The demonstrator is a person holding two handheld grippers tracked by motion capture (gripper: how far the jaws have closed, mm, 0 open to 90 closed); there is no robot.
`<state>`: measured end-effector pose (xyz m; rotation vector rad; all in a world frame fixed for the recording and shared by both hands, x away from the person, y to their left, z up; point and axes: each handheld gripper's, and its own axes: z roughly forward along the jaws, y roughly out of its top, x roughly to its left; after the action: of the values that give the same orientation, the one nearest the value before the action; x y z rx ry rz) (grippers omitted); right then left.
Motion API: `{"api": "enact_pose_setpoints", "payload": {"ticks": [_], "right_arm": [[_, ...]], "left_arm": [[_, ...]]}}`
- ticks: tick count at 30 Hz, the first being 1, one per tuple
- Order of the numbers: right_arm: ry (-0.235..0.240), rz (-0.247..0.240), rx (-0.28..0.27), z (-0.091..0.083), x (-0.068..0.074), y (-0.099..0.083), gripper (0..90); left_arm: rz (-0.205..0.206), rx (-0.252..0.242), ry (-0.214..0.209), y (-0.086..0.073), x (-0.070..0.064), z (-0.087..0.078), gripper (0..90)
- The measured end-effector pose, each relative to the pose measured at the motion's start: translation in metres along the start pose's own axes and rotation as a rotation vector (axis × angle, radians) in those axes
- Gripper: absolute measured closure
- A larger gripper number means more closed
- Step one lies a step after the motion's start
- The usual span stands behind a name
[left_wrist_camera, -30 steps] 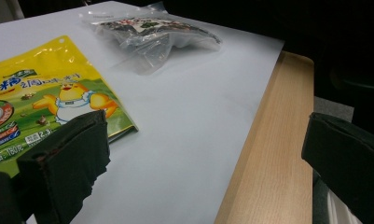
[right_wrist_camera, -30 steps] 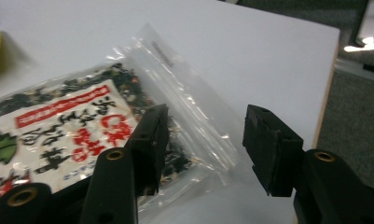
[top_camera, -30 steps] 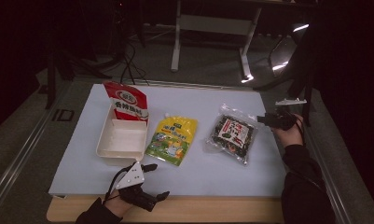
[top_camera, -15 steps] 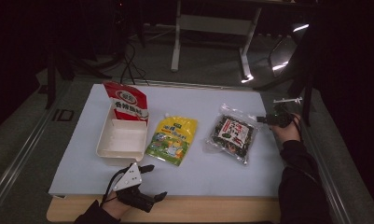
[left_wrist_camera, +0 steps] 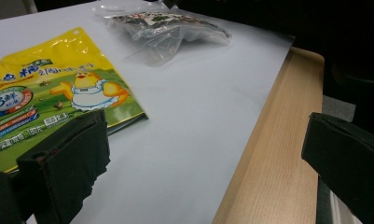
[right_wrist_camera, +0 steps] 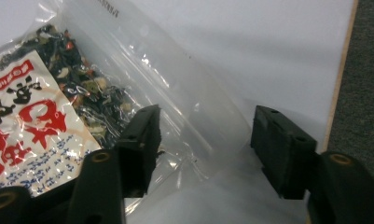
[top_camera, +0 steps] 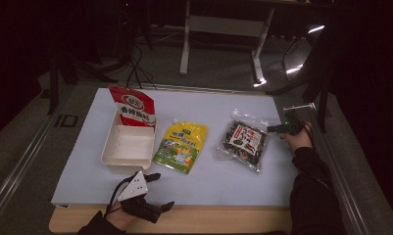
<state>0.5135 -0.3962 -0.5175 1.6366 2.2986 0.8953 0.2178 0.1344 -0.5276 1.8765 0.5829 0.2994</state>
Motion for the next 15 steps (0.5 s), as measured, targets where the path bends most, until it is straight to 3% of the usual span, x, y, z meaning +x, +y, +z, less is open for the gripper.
{"api": "enact_pose_setpoints", "payload": {"ticks": [7, 11, 15], "right_arm": [[-0.005, -0.058, 0.044, 0.000, 0.004, 0.002, 64.3], [-0.035, -0.101, 0.074, -0.005, 0.008, 0.005, 85.1], [-0.055, -0.154, 0.080, -0.006, 0.015, 0.005, 89.3]], "left_arm": [[0.001, 0.001, 0.000, 0.000, 0.000, 0.000, 1.5], [0.005, 0.001, -0.001, 0.001, 0.000, 0.000, 1.6], [0.004, 0.000, -0.001, 0.001, -0.001, 0.000, 1.6]]}}
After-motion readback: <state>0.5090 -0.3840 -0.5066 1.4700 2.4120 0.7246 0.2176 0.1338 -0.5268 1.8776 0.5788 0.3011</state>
